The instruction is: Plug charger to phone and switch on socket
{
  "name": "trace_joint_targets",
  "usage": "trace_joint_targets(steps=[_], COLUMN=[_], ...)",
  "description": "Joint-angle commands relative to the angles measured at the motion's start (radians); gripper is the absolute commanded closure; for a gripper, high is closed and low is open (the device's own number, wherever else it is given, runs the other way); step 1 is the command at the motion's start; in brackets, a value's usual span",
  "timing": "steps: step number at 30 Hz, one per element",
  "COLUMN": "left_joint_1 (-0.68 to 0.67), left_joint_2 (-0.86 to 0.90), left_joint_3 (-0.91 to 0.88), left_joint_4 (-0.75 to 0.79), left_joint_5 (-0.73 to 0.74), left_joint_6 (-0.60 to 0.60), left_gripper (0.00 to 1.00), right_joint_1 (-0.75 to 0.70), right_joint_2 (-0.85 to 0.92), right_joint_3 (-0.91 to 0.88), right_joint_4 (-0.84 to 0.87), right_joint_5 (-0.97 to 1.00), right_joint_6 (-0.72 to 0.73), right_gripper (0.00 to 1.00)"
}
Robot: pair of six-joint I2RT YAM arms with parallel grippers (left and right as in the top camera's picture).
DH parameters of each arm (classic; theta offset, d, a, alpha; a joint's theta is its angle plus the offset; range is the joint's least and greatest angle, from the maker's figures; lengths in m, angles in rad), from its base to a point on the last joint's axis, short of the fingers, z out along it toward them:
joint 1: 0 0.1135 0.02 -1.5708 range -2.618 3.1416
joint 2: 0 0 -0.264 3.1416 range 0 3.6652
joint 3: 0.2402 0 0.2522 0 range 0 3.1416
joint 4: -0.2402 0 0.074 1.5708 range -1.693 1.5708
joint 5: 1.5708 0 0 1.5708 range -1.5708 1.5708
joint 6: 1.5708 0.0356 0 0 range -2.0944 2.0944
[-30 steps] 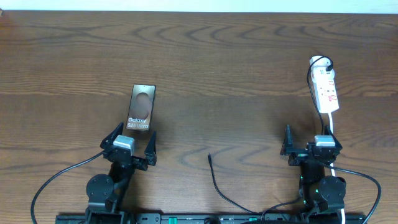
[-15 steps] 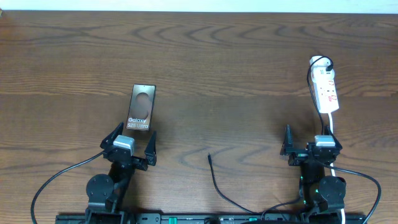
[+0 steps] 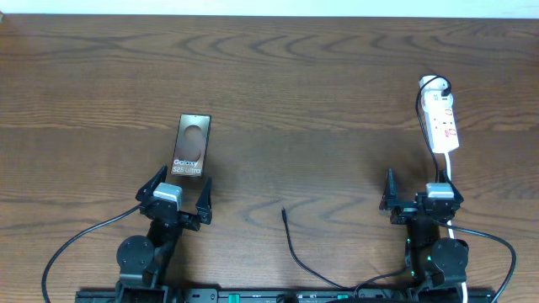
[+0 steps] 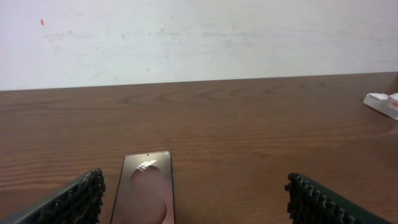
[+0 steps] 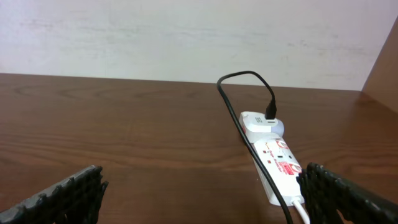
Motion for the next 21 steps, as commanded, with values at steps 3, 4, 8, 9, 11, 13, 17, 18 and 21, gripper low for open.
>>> trace_joint_targets(steps=[3,4,8,9,11,13,17,18,21], left_joint_1=[-0.004,-0.004,-0.004,-0.004,-0.004,-0.004,-0.004,-0.004,-0.004], left_joint_2=[0.001,0.001,0.001,0.001,0.001,0.001,0.001,0.001,0.001], left_joint_3=[-0.012,-0.012,-0.012,-0.012,-0.011,-0.012,-0.012,-0.011,-0.012], left_joint_4=[-0.044,-0.044,-0.044,-0.033,-0.003,-0.009,-0.021,-0.02,-0.016], left_joint_5=[0.012,0.012,0.012,0.008,0.008,0.008,0.008,0.008,0.008], left_joint_6=[0.006,0.006,0.006,0.007,0.007,0.006,0.007,0.007,0.007], left_gripper=[0.08,0.08,0.08,0.08,0.08,0.08,0.08,0.08,0.08], right_joint_1=[-0.004,-0.004,-0.004,-0.004,-0.004,-0.004,-0.004,-0.004,-0.004], right_joint_2=[-0.003,-0.003,-0.003,-0.003,-0.003,-0.003,-0.003,-0.003,-0.003], right_joint_3=[-0.001,-0.001,-0.001,-0.001,-0.001,-0.001,-0.001,-0.001,-0.001], right_joint_4=[-0.004,-0.004,-0.004,-0.004,-0.004,-0.004,-0.004,-0.004,-0.004], right_joint_5=[0.005,0.005,0.005,0.005,0.005,0.005,0.005,0.005,0.005], right_joint_6=[-0.005,-0.005,-0.005,-0.005,-0.005,-0.005,-0.005,-0.005,-0.005], right_gripper=[0.01,0.01,0.01,0.01,0.01,0.01,0.01,0.01,0.01])
